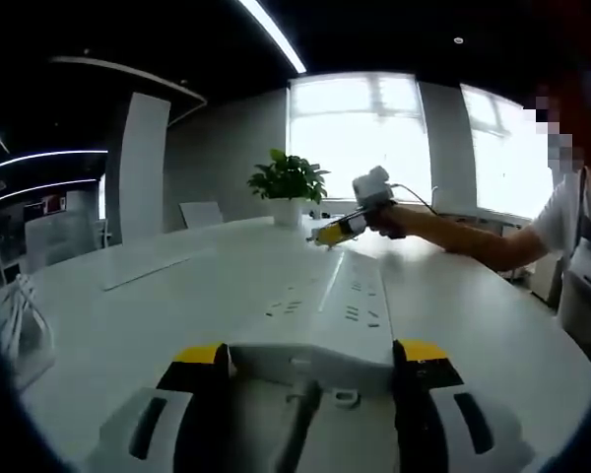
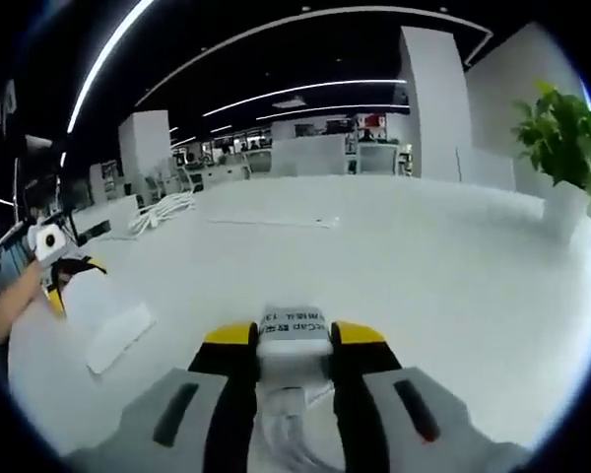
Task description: Straighten the power strip on the desk, plug the charger into it
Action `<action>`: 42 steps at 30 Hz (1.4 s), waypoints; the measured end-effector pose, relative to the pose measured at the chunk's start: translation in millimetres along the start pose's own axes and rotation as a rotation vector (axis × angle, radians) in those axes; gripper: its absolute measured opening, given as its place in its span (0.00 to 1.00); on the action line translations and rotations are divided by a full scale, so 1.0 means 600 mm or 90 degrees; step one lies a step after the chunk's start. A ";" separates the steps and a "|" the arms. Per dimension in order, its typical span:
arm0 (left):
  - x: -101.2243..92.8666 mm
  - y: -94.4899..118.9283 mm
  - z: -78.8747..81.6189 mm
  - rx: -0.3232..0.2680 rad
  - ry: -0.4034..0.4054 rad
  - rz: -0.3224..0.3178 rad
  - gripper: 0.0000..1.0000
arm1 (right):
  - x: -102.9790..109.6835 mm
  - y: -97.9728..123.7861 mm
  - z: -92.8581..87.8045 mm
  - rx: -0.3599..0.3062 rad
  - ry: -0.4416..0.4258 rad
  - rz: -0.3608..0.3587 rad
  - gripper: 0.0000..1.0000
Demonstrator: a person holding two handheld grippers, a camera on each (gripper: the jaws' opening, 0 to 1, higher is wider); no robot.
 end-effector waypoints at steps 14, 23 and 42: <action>-0.003 0.000 -0.001 0.000 0.000 0.000 0.69 | 0.023 0.003 0.010 -0.009 -0.051 0.038 0.28; 0.008 0.001 0.002 0.000 0.000 0.000 0.69 | 0.035 0.003 0.011 -0.004 -0.062 0.056 0.28; -0.001 -0.001 0.001 0.000 0.000 0.001 0.69 | 0.074 0.009 0.016 0.014 -0.072 0.090 0.28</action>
Point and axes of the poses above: the point that each gripper's makers call its tool centre point, and the gripper's own axes: y roughly backward along the fingers, x roughly to its left, z roughly out of its top, the point moved 3 cm from there along y, roughly backward along the fingers, and after that the axes turned 5 degrees about -x, right-handed, at the moved point
